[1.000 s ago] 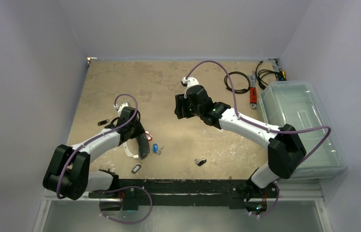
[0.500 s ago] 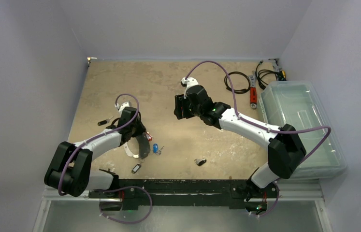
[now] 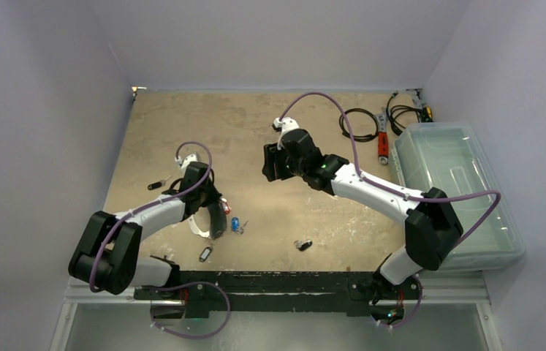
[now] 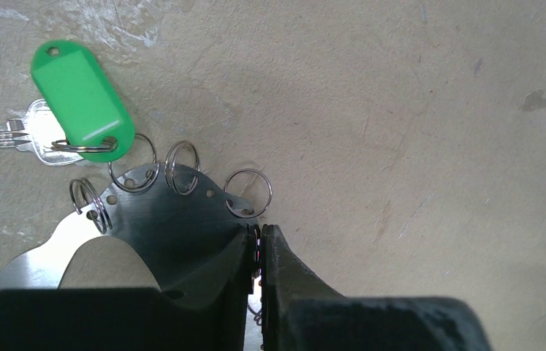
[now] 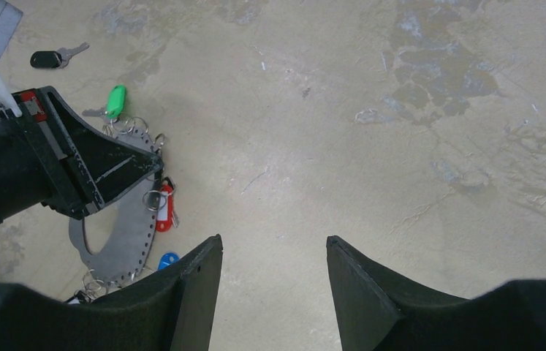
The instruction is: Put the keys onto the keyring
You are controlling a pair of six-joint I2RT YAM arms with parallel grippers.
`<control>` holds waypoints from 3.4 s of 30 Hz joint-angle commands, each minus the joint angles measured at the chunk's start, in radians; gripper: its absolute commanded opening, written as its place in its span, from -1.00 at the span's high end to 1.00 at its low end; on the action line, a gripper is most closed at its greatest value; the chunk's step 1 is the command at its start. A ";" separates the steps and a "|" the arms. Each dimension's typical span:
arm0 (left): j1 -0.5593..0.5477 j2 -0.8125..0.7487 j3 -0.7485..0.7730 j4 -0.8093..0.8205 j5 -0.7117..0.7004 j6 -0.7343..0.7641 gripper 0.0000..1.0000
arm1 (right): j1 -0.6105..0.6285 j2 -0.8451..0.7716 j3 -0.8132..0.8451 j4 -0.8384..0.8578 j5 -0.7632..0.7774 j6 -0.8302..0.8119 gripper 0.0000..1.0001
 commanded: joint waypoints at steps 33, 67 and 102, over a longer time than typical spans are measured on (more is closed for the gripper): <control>-0.023 -0.299 0.498 -0.456 0.209 0.479 1.00 | -0.001 -0.453 -0.391 0.675 -0.357 -0.211 -0.39; -0.033 -0.526 0.382 -0.133 1.109 0.677 1.00 | -0.007 -0.422 -0.069 0.228 -0.948 -0.735 -0.21; -0.035 -0.554 0.350 -0.076 1.147 0.621 1.00 | 0.045 -0.243 0.050 0.028 -0.982 -0.823 0.46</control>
